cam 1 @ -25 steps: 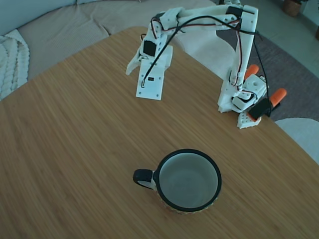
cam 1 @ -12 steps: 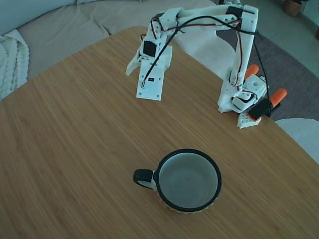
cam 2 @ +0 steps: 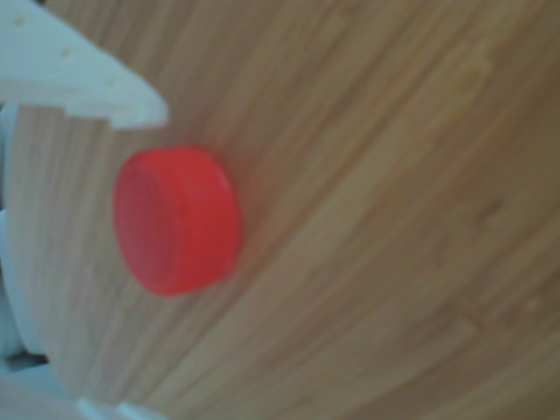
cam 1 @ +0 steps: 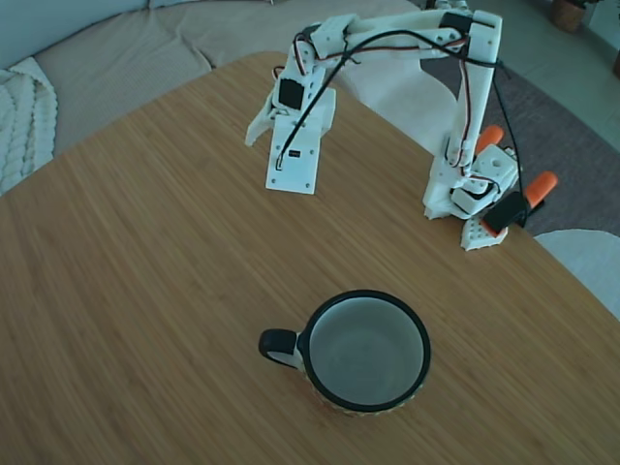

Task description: Grasp a red cap and put it in the cup.

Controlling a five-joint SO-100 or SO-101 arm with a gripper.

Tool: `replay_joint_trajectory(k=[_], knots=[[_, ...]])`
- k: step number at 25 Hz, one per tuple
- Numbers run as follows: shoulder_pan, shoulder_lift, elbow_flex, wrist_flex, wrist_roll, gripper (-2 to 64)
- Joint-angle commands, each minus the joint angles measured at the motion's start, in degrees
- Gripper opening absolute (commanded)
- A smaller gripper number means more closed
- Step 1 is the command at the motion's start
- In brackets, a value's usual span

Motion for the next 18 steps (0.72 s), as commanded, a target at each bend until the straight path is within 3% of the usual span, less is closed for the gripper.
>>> replay_joint_trajectory(k=[1,18], knots=[[-0.09,0.44,-0.97,0.44,-0.26,42.1],[1.14,0.44,-0.09,0.53,-0.26,42.0]])
